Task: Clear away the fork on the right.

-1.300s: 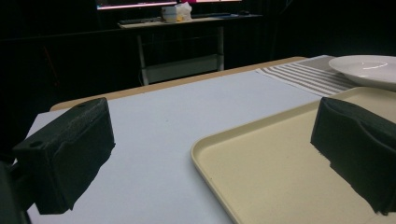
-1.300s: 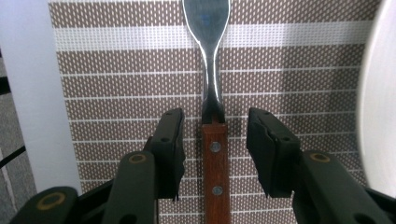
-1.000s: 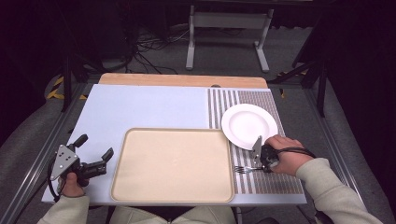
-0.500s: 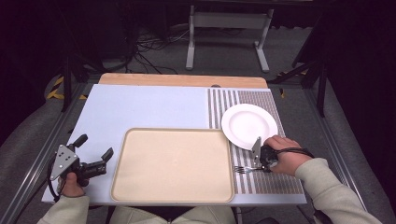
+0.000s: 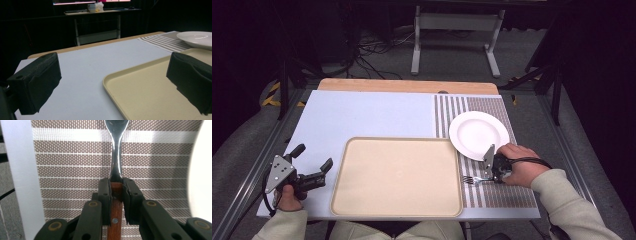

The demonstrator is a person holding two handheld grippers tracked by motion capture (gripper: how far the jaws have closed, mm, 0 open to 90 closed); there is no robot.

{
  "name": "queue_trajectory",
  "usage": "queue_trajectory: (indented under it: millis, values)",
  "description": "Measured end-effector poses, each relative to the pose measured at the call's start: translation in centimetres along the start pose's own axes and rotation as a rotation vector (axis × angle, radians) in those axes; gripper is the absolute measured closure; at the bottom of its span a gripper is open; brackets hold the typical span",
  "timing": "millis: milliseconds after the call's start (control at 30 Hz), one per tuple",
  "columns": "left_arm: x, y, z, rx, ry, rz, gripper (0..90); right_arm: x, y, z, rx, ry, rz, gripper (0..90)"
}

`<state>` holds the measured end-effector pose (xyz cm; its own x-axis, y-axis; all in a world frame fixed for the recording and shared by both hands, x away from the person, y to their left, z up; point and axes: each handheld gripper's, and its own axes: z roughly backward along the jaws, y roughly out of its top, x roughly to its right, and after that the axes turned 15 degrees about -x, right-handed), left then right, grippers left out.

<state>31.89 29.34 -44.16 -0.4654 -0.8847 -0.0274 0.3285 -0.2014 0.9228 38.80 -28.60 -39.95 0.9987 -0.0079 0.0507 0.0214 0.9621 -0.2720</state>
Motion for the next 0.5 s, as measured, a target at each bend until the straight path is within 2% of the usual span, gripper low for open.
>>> queue_trajectory:
  millis: [500]
  values:
    - [-0.1, 0.0, 0.0, 0.004, 0.003, 0.005, 0.1, 0.1, -0.3, 3.0, 0.084, -0.029, -0.06, 77.6]
